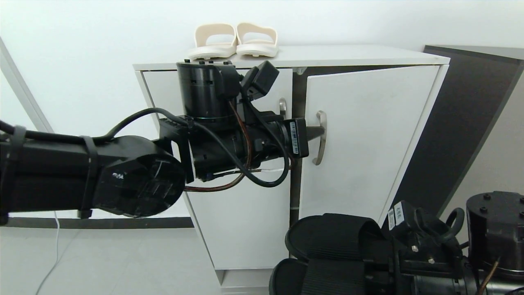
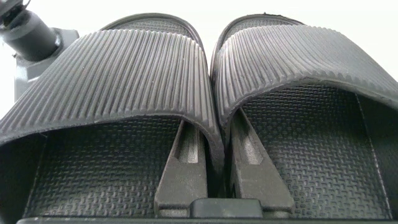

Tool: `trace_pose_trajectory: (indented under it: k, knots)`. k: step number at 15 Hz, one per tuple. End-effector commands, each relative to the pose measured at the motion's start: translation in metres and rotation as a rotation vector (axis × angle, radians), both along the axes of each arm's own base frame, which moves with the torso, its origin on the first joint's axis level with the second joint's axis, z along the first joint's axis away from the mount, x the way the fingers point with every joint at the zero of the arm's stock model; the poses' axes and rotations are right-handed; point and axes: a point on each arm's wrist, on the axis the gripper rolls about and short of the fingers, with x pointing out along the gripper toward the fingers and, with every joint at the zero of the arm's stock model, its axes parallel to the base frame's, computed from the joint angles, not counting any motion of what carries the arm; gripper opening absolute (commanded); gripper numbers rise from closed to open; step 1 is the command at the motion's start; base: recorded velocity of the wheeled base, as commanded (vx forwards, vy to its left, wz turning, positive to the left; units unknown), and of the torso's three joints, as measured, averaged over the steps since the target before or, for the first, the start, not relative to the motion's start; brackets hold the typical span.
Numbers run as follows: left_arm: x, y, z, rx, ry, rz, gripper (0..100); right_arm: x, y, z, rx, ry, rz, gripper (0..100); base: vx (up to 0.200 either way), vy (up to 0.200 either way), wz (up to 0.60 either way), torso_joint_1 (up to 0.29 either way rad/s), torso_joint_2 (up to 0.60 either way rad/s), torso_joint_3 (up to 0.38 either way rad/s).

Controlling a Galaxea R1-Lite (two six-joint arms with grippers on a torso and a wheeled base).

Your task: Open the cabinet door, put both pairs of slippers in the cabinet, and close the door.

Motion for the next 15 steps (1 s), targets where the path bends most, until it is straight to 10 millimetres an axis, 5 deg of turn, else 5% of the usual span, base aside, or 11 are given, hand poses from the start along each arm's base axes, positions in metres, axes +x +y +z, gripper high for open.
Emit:
trace_pose_trajectory:
  k: [1,5,10,15]
  knots:
    - [-0.022,0.01,0.01,-0.013,-0.017,-0.018,0,-0.003,-0.003,-0.001,-0.007,-0.008,0.006,0,0.0,0.0,0.0,0.0,0.0,0.0]
    - [-0.037,0.03,0.016,-0.024,-0.015,-0.001,0,-0.005,-0.004,-0.005,-0.019,-0.012,0.034,0,0.0,0.0,0.0,0.0,0.0,0.0]
    - [0.003,0.047,0.011,-0.058,0.047,0.068,0,-0.005,-0.004,-0.006,-0.022,-0.007,0.037,0,0.0,0.0,0.0,0.0,0.0,0.0]
    - [0.037,0.028,0.003,-0.072,0.04,0.073,0,-0.005,-0.004,-0.009,-0.042,-0.024,0.048,0,0.0,0.0,0.0,0.0,0.0,0.0]
